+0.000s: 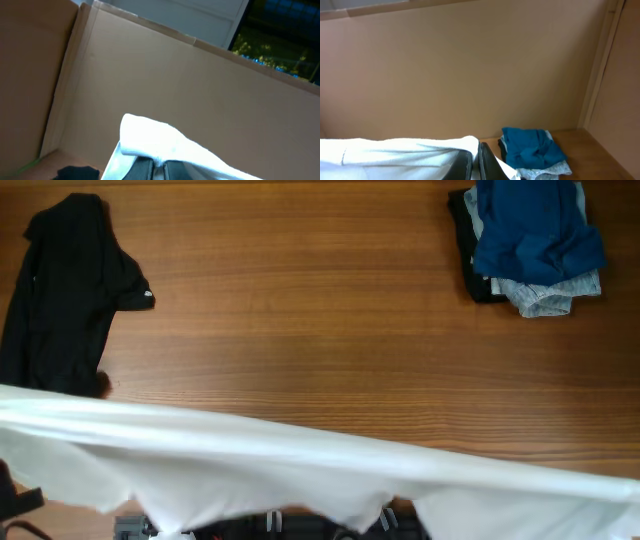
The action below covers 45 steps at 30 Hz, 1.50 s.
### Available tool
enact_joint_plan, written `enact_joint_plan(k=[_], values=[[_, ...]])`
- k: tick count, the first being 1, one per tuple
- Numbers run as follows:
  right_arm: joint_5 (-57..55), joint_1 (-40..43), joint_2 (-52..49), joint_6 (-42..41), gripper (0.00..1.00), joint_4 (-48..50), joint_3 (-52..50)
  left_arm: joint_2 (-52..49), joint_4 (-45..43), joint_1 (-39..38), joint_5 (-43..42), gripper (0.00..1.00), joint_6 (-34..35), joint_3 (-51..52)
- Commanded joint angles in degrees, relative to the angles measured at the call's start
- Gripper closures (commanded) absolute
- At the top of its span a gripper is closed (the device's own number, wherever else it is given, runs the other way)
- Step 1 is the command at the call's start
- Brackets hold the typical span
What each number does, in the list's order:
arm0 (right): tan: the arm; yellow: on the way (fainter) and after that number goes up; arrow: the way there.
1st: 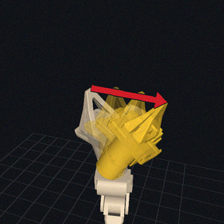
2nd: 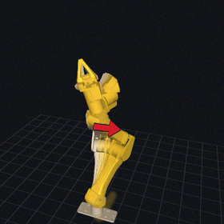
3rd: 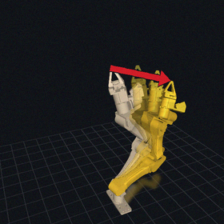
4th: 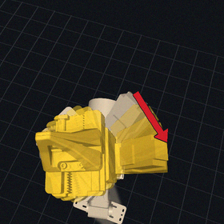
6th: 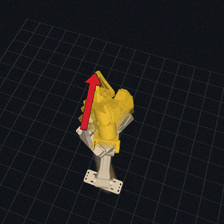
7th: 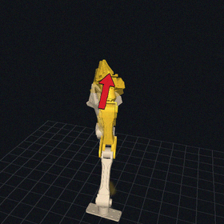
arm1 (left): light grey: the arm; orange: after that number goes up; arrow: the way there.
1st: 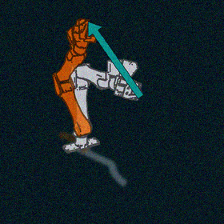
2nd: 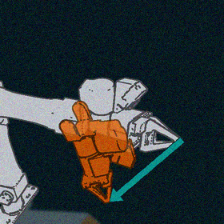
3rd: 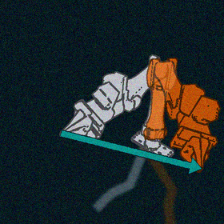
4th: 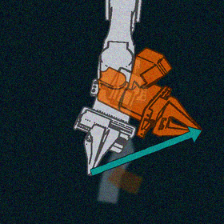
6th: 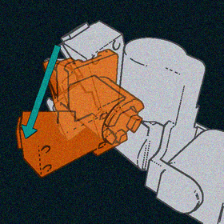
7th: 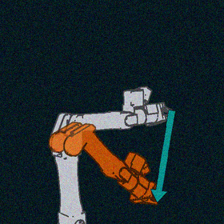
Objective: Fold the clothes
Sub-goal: 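Lift the shirt with both grippers, swing it forward, and lay it flat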
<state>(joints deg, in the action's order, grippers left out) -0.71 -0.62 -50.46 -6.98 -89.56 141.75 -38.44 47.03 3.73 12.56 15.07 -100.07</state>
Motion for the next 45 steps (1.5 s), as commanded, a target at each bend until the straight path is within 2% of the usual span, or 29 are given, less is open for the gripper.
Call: enact_joint_plan(k=[1,6,15,19,25,30,36,39,45], values=[[-3.91,0.48,-7.93,3.21,0.96,0.33,-2.71,-7.72,2.21,0.52,3.61,0.96,-1.38,0.04],[3.45,0.48,-24.33,7.76,0.96,0.70,-5.62,-21.29,5.40,0.52,3.63,0.96,-1.38,0.04],[12.83,-0.44,-59.82,11.50,0.96,8.17,-5.60,-48.65,3.48,0.59,3.63,0.96,-1.40,0.04],[12.83,-2.84,-74.36,11.32,0.96,16.09,-5.60,-61.35,-1.57,0.57,3.63,0.96,-1.40,0.04],[12.79,-4.79,-89.57,8.26,0.96,32.28,-5.60,-78.97,-16.52,0.74,3.61,0.96,-1.40,0.04],[12.13,-5.01,-95.51,6.82,0.96,40.35,-5.60,-87.17,-26.88,0.74,3.61,0.96,-1.42,0.04],[10.80,-4.92,-95.91,6.99,0.96,42.12,-5.09,-87.62,-31.85,0.81,3.58,0.96,-1.90,-0.15],[10.86,-4.33,-95.12,6.97,0.96,38.40,-3.02,-86.93,-30.82,0.79,3.58,0.96,-4.52,-0.20],[11.06,-3.43,-88.26,6.93,0.96,26.97,-2.45,-81.83,-21.49,0.96,4.02,0.96,-6.10,-0.20]])
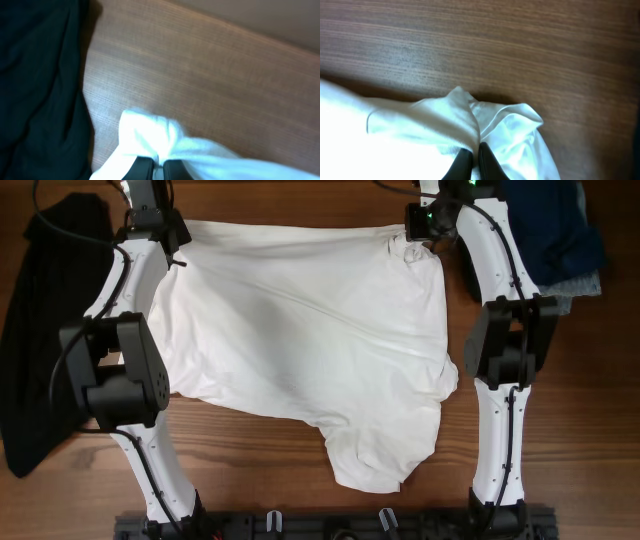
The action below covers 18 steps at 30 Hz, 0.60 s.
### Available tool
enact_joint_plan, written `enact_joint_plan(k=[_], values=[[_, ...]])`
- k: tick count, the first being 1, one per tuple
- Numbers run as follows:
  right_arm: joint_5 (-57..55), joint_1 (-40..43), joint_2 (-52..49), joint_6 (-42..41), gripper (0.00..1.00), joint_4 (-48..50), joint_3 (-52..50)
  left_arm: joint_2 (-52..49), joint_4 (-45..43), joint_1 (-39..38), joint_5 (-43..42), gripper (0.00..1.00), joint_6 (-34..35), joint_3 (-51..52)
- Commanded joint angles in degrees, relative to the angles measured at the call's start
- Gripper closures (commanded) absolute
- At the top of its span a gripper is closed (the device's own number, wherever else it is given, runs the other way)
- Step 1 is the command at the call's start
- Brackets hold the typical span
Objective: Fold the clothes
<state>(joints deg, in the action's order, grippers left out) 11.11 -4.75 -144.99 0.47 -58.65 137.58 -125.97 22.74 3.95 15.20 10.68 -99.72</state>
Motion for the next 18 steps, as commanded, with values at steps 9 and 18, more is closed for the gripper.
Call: enact_joint_plan(k=[9,18], values=[[-5.22,0.70,12.81,-0.61,0.96,-21.33,1.73,12.96,14.38,1.29,1.38,0.96,-1.44,-0.55],[-4.26,0.48,12.90,-0.61,0.96,-33.53,0.46,12.76,29.75,2.93,1.33,0.96,-1.29,-0.24]])
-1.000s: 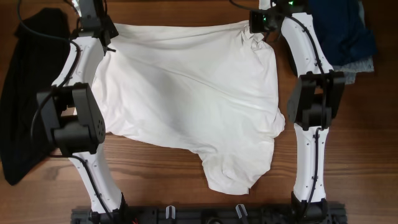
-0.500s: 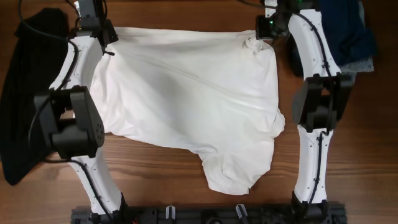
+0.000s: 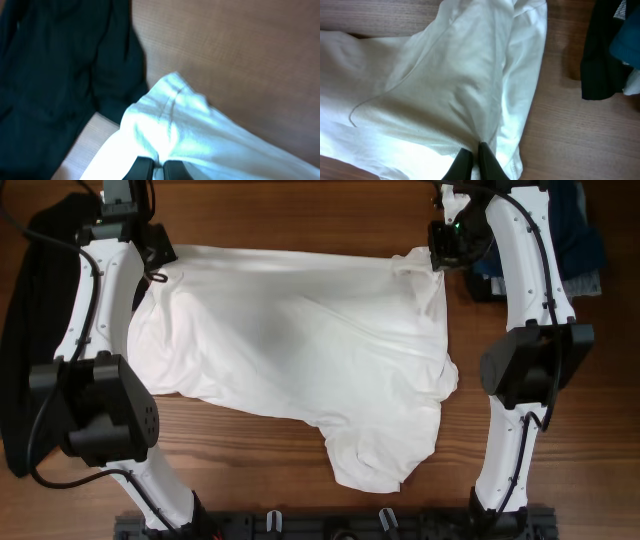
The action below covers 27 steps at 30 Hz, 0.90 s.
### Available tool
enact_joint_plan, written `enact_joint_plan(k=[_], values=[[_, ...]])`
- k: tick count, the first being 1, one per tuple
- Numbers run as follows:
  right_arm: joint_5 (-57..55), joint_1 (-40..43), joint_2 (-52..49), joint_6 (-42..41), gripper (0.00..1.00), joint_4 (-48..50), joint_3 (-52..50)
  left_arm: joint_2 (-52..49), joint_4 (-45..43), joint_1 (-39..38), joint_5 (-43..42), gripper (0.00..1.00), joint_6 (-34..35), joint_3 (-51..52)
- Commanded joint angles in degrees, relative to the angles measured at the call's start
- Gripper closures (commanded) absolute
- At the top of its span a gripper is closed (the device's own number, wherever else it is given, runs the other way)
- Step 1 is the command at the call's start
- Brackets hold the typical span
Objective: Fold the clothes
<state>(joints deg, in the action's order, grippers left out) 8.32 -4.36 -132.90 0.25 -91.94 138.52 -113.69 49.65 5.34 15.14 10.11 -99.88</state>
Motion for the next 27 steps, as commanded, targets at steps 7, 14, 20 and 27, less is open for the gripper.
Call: enact_joint_plan(k=[7,14,20,27], values=[[0.70,-0.68,0.81,-1.90,0.96,-0.24,-7.02,0.48,11.80,3.04,-0.11,0.96,-0.72,0.02],[-0.46,-0.94,3.67,-1.92,0.95,-0.17,-15.39,0.48,13.22,3.10,-1.25,0.96,-0.72,0.61],[-0.42,-1.46,7.56,-1.97,0.96,2.86,-25.35,0.44,13.53,3.19,-3.13,0.96,-0.72,0.68],[1.62,-1.86,7.56,-1.90,0.96,6.12,-29.64,0.44,14.51,3.19,-3.32,0.96,-0.70,0.72]])
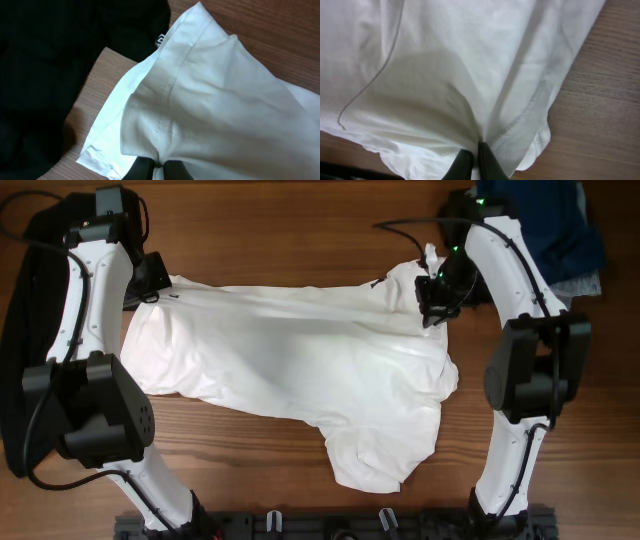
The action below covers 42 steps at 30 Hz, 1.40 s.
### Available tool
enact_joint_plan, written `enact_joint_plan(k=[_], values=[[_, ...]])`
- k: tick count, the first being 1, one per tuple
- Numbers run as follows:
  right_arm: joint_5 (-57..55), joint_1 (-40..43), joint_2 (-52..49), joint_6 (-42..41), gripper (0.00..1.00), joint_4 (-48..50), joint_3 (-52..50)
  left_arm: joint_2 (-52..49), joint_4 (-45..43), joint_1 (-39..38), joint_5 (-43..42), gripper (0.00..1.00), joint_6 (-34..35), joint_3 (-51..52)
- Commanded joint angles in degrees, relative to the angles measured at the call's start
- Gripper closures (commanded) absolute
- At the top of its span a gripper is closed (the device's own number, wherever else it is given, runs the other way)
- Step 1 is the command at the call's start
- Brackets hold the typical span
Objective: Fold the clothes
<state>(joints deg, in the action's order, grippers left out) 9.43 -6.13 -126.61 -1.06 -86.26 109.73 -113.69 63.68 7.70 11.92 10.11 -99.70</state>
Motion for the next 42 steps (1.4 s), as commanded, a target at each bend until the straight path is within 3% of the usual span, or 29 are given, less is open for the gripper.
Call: enact_joint_plan(k=[1,2,3,5,8,10,16,21,27,34,39,42], values=[[0.52,-0.15,1.27,-0.59,0.96,0.76,-0.85,0.44,0.48,0.83,-0.83,0.85,-0.72,0.83],[0.52,-0.15,1.27,-0.61,0.96,1.01,-0.85,0.44,0.48,0.83,-1.55,0.76,-0.72,1.20],[0.52,-0.15,1.27,-0.59,0.94,1.07,-0.85,0.44,0.46,0.83,-2.32,0.59,-0.72,2.08],[0.52,-0.15,1.27,-0.59,0.73,1.03,-0.85,0.44,0.48,0.83,-2.27,0.27,-0.72,3.43],[0.98,-0.20,1.27,-0.55,0.64,1.18,-0.85,0.44,0.46,0.83,-2.25,0.07,-0.74,4.92],[1.01,-0.20,1.27,-0.57,0.64,1.27,-0.85,0.44,0.44,0.83,-2.27,0.02,-0.74,4.96],[1.11,-0.11,5.99,-0.94,0.63,2.99,-0.79,1.77,1.03,1.18,-2.29,0.00,-0.81,4.24],[0.94,-0.13,19.56,-4.09,0.59,2.89,-0.79,10.91,3.10,1.20,-4.57,0.00,-0.28,2.29],[0.42,-1.25,33.77,-11.54,0.50,0.28,-0.81,22.71,9.68,1.20,-5.05,0.00,10.21,2.32],[-4.96,-8.94,36.96,-19.98,0.50,-4.44,-2.86,24.48,18.47,1.16,-4.66,0.00,20.83,6.73],[-5.55,-14.75,36.96,-22.97,0.50,-0.92,-8.76,31.41,7.65,1.68,2.38,0.00,31.50,26.40],[-4.46,-17.07,36.94,-22.99,0.50,1.53,-13.00,33.99,-2.99,3.76,2.95,0.00,32.79,37.35]])
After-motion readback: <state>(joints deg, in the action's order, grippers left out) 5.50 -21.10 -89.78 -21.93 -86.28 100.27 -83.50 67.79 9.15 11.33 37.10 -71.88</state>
